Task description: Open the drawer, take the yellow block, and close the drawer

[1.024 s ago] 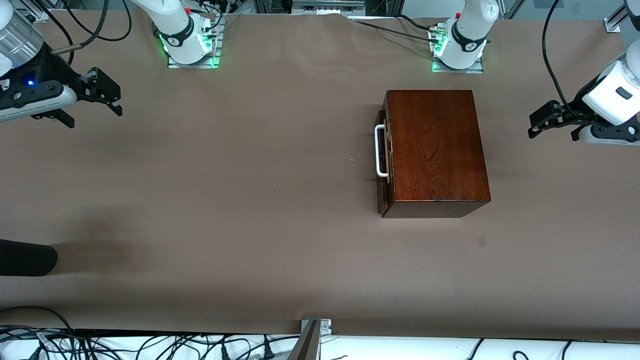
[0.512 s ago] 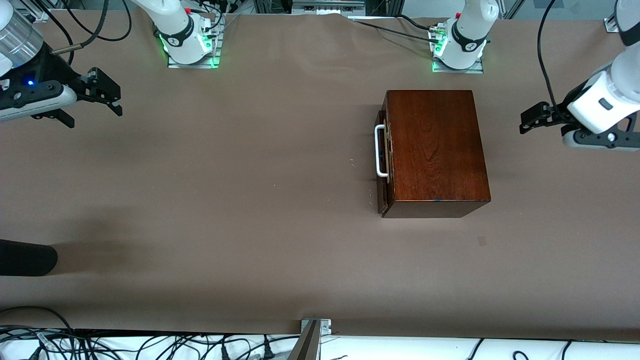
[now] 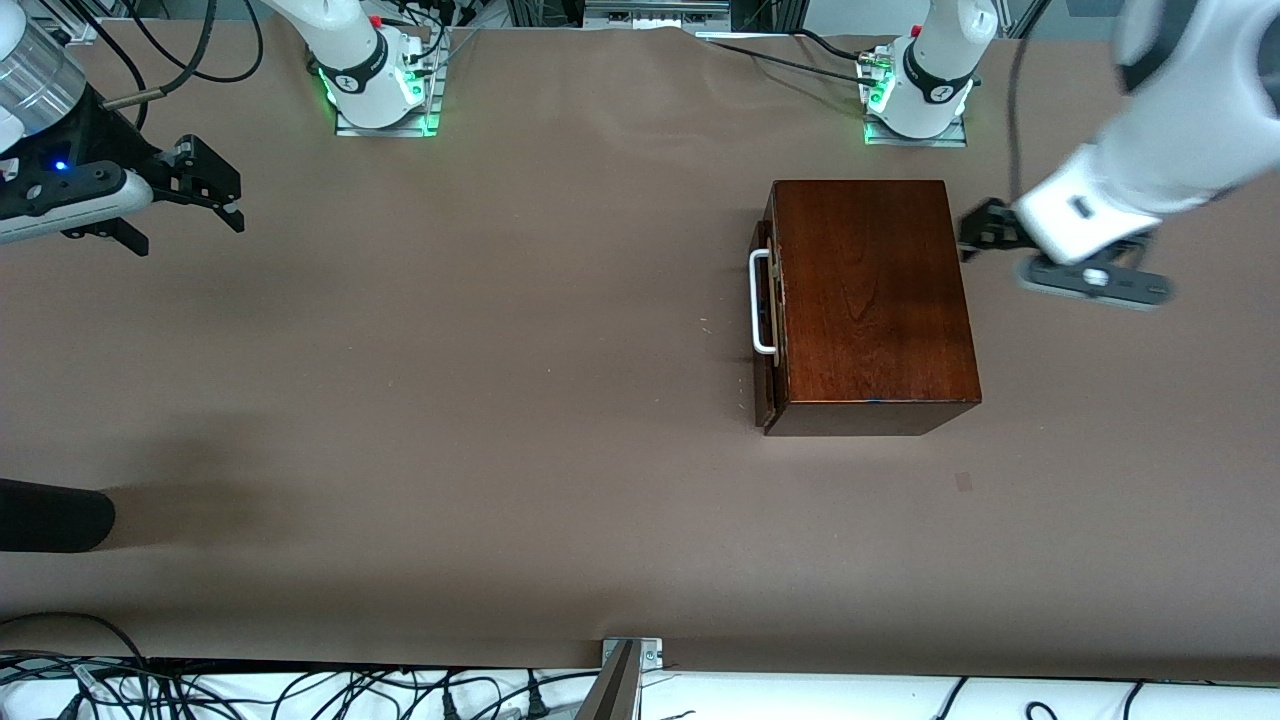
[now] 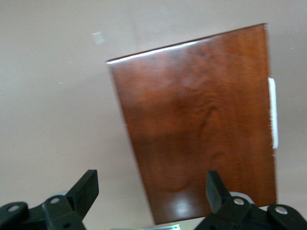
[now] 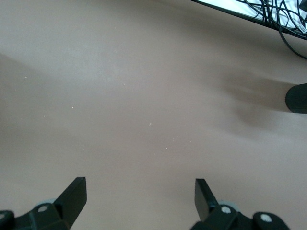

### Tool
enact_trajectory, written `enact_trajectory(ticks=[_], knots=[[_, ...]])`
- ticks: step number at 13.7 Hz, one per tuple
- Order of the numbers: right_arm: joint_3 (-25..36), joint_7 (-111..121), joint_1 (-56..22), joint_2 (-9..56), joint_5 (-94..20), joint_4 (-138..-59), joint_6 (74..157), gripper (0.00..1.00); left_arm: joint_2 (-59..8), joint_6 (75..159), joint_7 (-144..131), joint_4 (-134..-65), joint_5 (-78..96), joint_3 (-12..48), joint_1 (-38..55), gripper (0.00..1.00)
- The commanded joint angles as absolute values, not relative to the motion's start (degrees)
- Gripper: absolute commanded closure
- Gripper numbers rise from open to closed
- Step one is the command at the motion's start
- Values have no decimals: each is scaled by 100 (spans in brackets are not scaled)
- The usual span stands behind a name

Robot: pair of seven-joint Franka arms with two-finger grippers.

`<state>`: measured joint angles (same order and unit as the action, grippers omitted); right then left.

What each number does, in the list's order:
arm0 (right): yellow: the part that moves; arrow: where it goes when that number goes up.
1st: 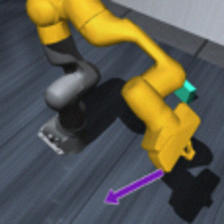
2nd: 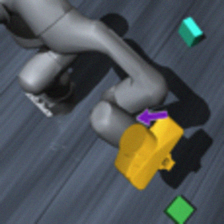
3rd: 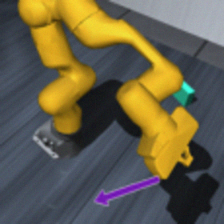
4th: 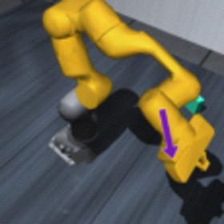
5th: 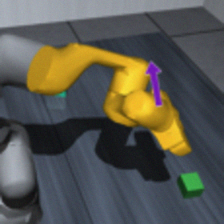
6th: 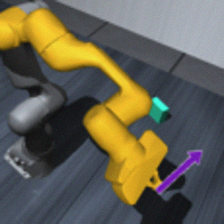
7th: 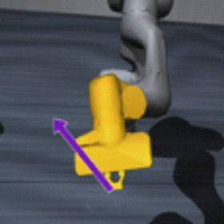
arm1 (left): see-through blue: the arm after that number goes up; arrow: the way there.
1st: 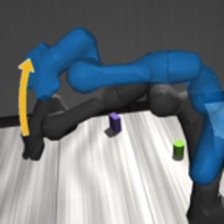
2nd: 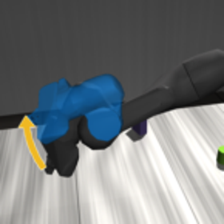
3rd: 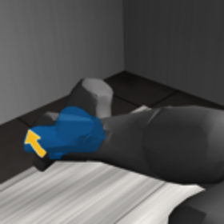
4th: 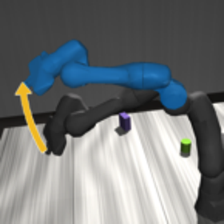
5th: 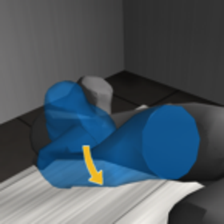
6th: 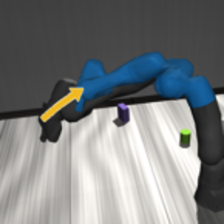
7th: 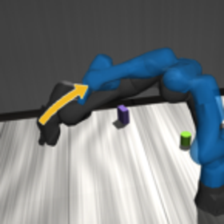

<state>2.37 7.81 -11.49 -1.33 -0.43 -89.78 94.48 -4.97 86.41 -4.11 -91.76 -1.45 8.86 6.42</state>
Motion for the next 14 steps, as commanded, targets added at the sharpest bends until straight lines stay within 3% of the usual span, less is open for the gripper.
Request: enact_trajectory(ticks=[1,4,9,14], knots=[[220,809,-1107,-132,-97,-8930,9457,0,-895,8744,-1358,-8956,-167,1605,677,0],[220,809,-1107,-132,-97,-8930,9457,0,-1334,9218,-2747,-8982,-307,2170,1017,0],[220,809,-1107,-132,-97,-8930,9466,0,-2169,9694,-3831,-9053,-1176,2171,2108,0],[220,809,-1107,-132,-97,-8930,9466,0,-2627,10011,-4455,-9158,-1545,2171,2346,0]])
